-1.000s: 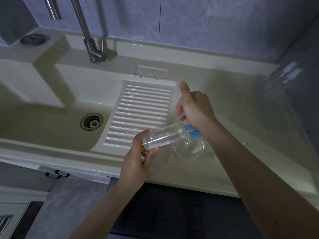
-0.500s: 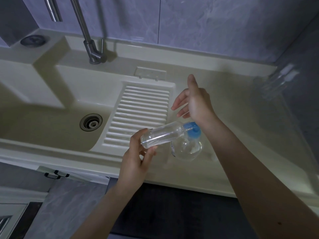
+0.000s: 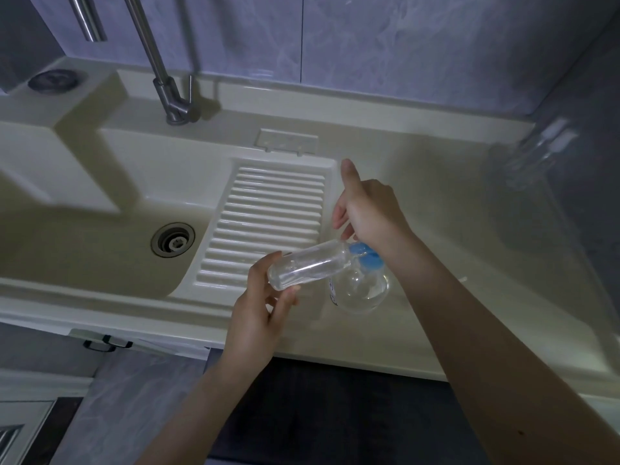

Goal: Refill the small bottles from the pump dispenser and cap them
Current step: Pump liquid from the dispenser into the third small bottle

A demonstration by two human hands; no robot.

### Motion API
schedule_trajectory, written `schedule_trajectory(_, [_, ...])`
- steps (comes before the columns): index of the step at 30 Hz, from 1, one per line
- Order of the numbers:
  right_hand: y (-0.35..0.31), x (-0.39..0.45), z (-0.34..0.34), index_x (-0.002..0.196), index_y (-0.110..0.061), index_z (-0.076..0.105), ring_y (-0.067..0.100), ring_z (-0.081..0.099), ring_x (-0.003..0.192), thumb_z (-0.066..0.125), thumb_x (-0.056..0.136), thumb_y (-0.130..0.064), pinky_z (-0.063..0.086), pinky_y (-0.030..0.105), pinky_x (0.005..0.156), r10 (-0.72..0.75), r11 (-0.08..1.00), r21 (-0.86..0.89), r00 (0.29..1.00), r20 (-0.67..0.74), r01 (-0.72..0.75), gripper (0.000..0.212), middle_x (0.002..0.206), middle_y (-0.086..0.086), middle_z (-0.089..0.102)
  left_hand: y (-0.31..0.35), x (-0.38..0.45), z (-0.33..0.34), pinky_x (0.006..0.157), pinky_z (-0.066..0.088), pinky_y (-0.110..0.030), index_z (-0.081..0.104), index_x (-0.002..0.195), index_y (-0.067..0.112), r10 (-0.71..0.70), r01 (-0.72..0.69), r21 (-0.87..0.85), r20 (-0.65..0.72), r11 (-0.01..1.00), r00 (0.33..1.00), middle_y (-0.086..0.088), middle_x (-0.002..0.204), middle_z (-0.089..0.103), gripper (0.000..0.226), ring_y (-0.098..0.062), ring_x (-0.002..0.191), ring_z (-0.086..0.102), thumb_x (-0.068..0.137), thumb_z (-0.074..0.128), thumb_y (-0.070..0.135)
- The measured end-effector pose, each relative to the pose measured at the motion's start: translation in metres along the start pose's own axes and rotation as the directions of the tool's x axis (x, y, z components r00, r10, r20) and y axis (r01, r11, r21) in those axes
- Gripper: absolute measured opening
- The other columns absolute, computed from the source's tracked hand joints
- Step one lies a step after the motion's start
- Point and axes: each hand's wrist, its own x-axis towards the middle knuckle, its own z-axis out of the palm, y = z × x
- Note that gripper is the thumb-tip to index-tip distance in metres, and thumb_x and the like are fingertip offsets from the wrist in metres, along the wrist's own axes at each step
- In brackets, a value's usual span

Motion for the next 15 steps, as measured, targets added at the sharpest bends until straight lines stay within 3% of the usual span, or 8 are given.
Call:
schedule_trajectory(5, [-0.006, 0.008, -0.010, 0.058, -0.007, 0.063, 0.022, 0.062, 0.049, 0.012, 0.098, -0.059, 0.047, 0.027, 0.059, 0.077, 0.948, 0.307, 0.996, 0.040, -0.086, 0.083, 0.065, 0.008, 0.071, 0.008, 0.002, -0.001, 0.070, 0.045, -0.009, 0.038, 0.124, 0.037, 0.049, -0.051, -0.041, -0.042, 0.998, 0.998, 0.024, 0.106, 0.062, 0.038, -0.003, 0.082, 0.067, 0.093, 0.056, 0.025])
schedule_trajectory(12, [-0.008, 0.007, -0.009, 0.060, -0.005, 0.065, 0.021, 0.063, 0.048, 0.011, 0.098, -0.059, 0.045, 0.026, 0.059, 0.117, 0.967, 0.220, 0.992, 0.057, -0.127, 0.085, 0.067, 0.008, 0.072, 0.014, 0.000, -0.001, 0.069, 0.045, -0.008, 0.036, 0.123, 0.037, 0.045, -0.047, -0.045, -0.040, 0.998, 0.998, 0.031, 0.106, 0.058, 0.038, -0.002, 0.079, 0.067, 0.090, 0.053, 0.028])
schedule_trajectory(15, [-0.008, 0.004, -0.007, 0.063, -0.001, 0.067, 0.019, 0.061, 0.046, 0.014, 0.099, -0.056, 0.051, 0.029, 0.064, 0.090, 0.986, 0.142, 0.996, -0.013, -0.088, 0.084, 0.064, 0.009, 0.070, 0.013, 0.001, -0.001, 0.062, 0.042, -0.006, 0.035, 0.126, 0.035, 0.025, -0.026, -0.044, -0.032, 0.999, 0.999, 0.022, 0.102, 0.062, 0.041, 0.000, 0.079, 0.066, 0.089, 0.052, 0.029])
